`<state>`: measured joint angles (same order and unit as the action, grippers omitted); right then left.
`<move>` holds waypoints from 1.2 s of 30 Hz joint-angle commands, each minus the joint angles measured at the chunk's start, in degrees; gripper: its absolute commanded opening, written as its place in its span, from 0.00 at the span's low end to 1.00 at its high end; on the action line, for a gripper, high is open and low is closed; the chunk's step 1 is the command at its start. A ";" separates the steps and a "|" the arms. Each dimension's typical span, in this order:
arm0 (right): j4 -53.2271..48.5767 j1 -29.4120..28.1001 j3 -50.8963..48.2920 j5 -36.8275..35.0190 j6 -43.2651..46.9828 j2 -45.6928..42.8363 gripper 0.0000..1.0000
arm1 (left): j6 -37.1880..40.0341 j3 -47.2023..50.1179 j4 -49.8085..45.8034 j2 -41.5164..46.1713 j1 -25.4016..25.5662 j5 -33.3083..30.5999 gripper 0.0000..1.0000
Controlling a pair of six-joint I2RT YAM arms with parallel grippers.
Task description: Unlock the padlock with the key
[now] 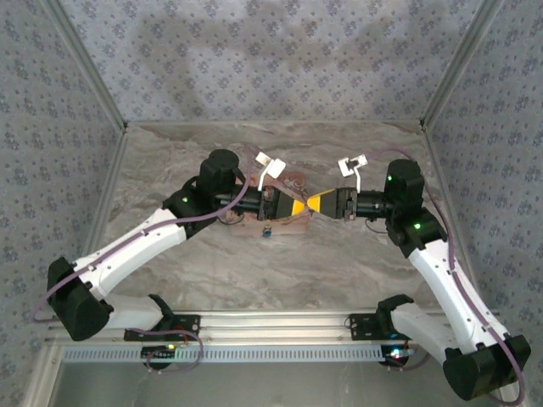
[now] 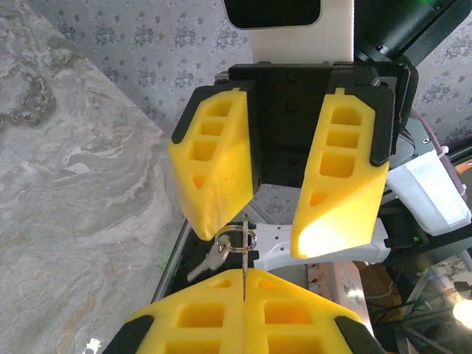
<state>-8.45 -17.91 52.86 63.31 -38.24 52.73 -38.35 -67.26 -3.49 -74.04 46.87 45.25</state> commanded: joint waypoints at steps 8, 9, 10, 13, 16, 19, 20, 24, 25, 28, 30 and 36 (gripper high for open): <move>-3.68 -0.75 2.40 1.32 1.71 -0.23 0.12 | 1.09 -0.66 -0.23 1.36 -0.61 0.03 0.00; -4.34 -0.77 2.67 1.37 3.48 -0.21 0.08 | 1.10 -0.68 -0.29 1.50 -0.58 0.09 0.00; -4.75 -0.76 2.73 1.34 3.97 -0.25 0.06 | 1.08 -0.70 -0.29 1.49 -0.57 0.10 0.00; -5.03 -0.85 2.87 1.89 4.67 -0.43 0.00 | 1.18 -0.70 -0.46 1.66 -0.63 0.10 0.00; -6.10 -1.05 3.12 2.13 5.87 -0.87 0.00 | 1.52 -0.84 -0.94 1.80 -0.64 -0.08 0.00; -7.10 -1.75 3.32 2.32 7.15 -1.26 0.00 | 1.68 -1.18 -1.25 1.83 -1.04 -0.23 0.00; -7.81 -2.03 3.49 2.26 7.76 -1.39 0.00 | 1.82 -1.37 -1.58 1.80 -1.18 -0.34 0.00; -8.96 -2.20 3.59 0.86 8.24 -1.75 0.00 | 1.97 -2.08 -1.92 1.56 -1.43 -0.48 0.00; -8.88 -1.94 3.57 0.24 8.03 -1.84 0.00 | 1.88 -1.99 -1.88 1.68 -1.54 -0.68 0.00; -8.46 -0.66 3.27 -2.20 7.03 -2.07 0.00 | 1.58 -1.16 -3.49 2.97 -1.95 -4.14 0.24; -8.27 0.13 2.86 -4.47 6.71 -2.26 0.00 | 0.76 1.26 -3.52 5.06 -2.46 -7.25 0.41; -10.12 0.45 2.96 -13.21 8.57 -1.53 0.00 | 0.63 8.40 -9.90 11.27 -2.60 -18.07 0.65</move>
<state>-16.14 -17.50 54.50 55.72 -31.48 51.13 -37.58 -61.28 -9.52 -65.36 44.23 33.98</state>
